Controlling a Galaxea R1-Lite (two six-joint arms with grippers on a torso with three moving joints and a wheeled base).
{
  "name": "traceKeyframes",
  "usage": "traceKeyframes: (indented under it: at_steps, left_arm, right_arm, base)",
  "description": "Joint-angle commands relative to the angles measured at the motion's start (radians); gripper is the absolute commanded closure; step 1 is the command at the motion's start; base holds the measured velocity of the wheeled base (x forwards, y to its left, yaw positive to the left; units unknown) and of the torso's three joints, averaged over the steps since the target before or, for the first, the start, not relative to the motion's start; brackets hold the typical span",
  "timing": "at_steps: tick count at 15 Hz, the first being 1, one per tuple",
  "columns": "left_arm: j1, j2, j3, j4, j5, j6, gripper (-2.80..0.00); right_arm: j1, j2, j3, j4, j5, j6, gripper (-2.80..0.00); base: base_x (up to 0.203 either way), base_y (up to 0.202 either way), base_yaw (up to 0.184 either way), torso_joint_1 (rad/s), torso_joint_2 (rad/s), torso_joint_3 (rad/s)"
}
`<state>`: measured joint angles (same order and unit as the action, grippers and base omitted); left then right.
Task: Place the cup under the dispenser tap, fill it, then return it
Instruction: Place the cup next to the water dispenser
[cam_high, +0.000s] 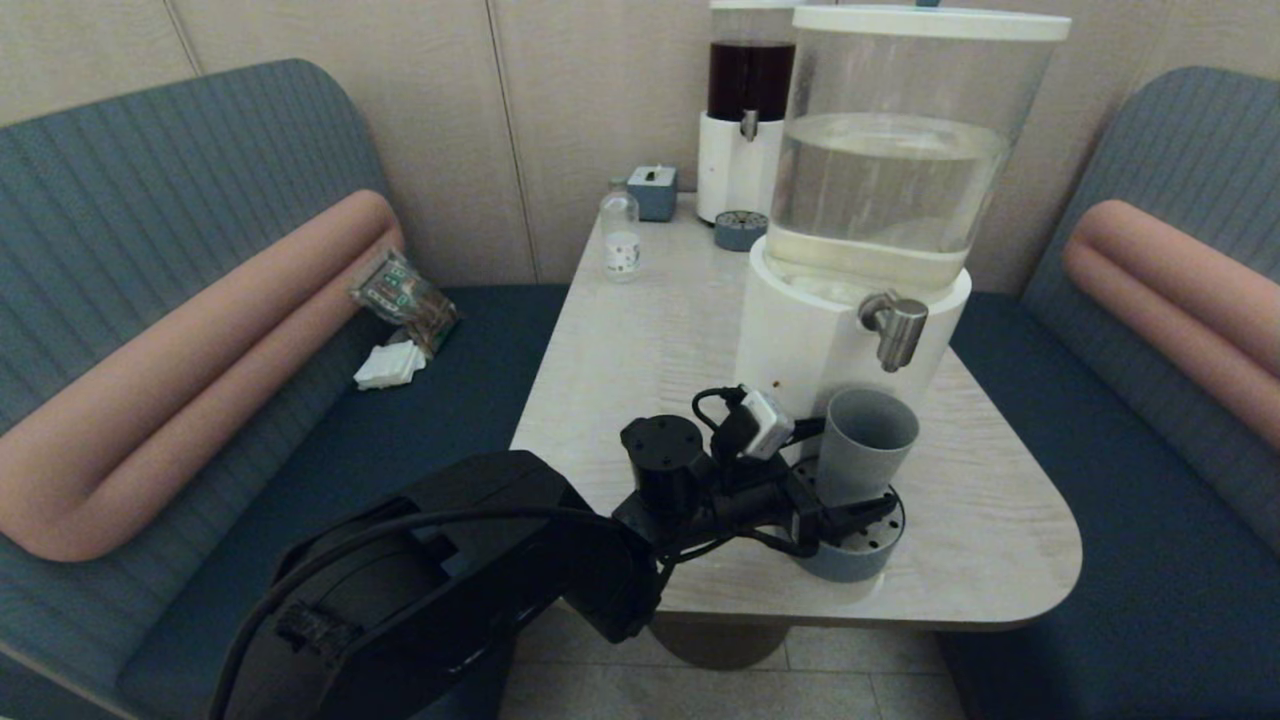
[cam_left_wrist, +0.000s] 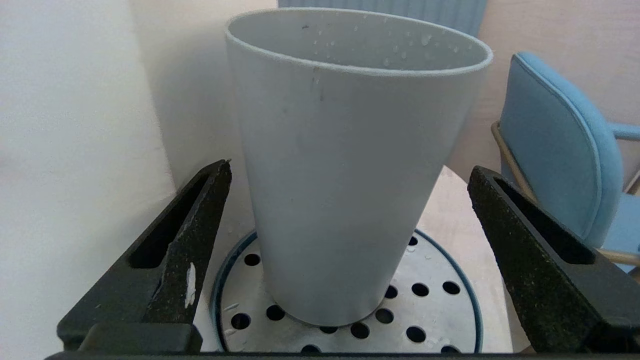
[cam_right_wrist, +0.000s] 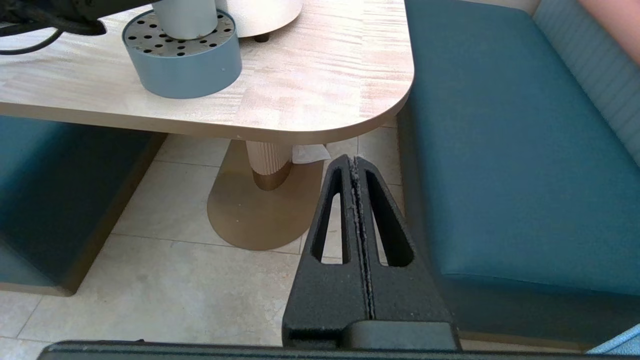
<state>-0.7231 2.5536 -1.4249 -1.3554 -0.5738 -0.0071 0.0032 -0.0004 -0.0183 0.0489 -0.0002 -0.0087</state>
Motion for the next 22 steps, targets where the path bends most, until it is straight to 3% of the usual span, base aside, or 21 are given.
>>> traceKeyframes:
  at_steps: [1, 3, 4, 14, 22]
  left_arm:
    - [-0.007, -0.001, -0.005, -0.006, 0.006, -0.011, -2.8]
    - [-0.009, -0.001, -0.006, -0.007, 0.006, -0.011, -2.8]
    - [-0.009, -0.001, -0.008, -0.008, 0.006, -0.011, 0.0]
    - [-0.015, -0.043, 0.027, -0.021, 0.039, -0.01, 0.0]
    - [-0.014, -0.282, 0.425, -0.117, 0.088, -0.019, 0.0]
  right_arm:
    - [0.0, 0.0, 0.0, 0.0, 0.0, 0.0, 0.0]
    - [0.0, 0.0, 0.0, 0.0, 0.0, 0.0, 0.0]
    - [0.0, 0.0, 0.0, 0.0, 0.0, 0.0, 0.0]
    - [0.0, 0.0, 0.0, 0.0, 0.0, 0.0, 0.0]
    - [0.001, 0.0, 0.0, 0.0, 0.0, 0.0, 0.0]
  base:
    - [0.0, 0.0, 0.0, 0.0, 0.0, 0.0]
    - [0.0, 0.0, 0.0, 0.0, 0.0, 0.0]
    - [0.0, 0.0, 0.0, 0.0, 0.0, 0.0]
    - [0.0, 0.0, 0.0, 0.0, 0.0, 0.0]
    - [0.0, 0.0, 0.0, 0.0, 0.0, 0.0]
